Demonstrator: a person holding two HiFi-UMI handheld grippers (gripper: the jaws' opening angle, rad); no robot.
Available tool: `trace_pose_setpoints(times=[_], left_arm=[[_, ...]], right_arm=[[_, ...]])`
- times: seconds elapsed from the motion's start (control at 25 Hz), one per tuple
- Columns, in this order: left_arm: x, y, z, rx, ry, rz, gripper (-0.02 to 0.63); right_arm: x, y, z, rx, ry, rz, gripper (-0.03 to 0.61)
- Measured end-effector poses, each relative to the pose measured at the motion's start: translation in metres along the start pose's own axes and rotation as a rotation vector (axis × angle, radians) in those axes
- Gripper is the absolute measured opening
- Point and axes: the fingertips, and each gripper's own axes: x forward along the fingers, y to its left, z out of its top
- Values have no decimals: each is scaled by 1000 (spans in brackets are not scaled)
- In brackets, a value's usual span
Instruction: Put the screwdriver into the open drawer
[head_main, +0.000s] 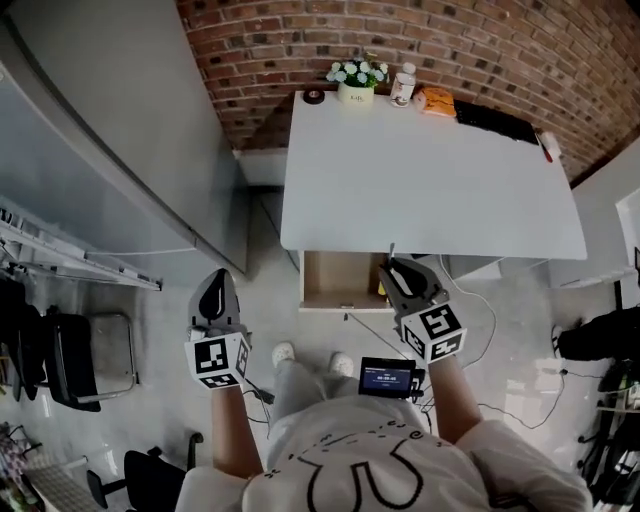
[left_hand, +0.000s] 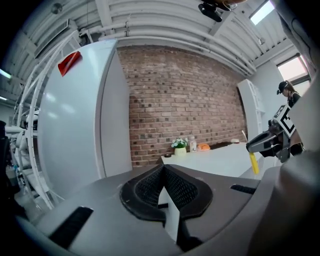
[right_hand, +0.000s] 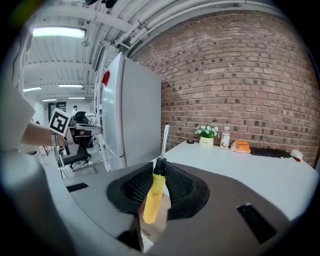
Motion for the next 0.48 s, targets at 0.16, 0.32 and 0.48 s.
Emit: trace_pose_setpoints(times=[0.16, 0.32, 0.48], left_arm=[[-4, 12, -20, -19, 29, 5, 12], [-1, 18, -39, -41, 68, -2, 12], [3, 22, -52, -51, 94, -22, 12]], right_arm=[[21, 23, -11, 2, 27, 53, 77], [45, 42, -21, -39, 75, 107, 77], [62, 57, -32, -43, 102, 146, 77]])
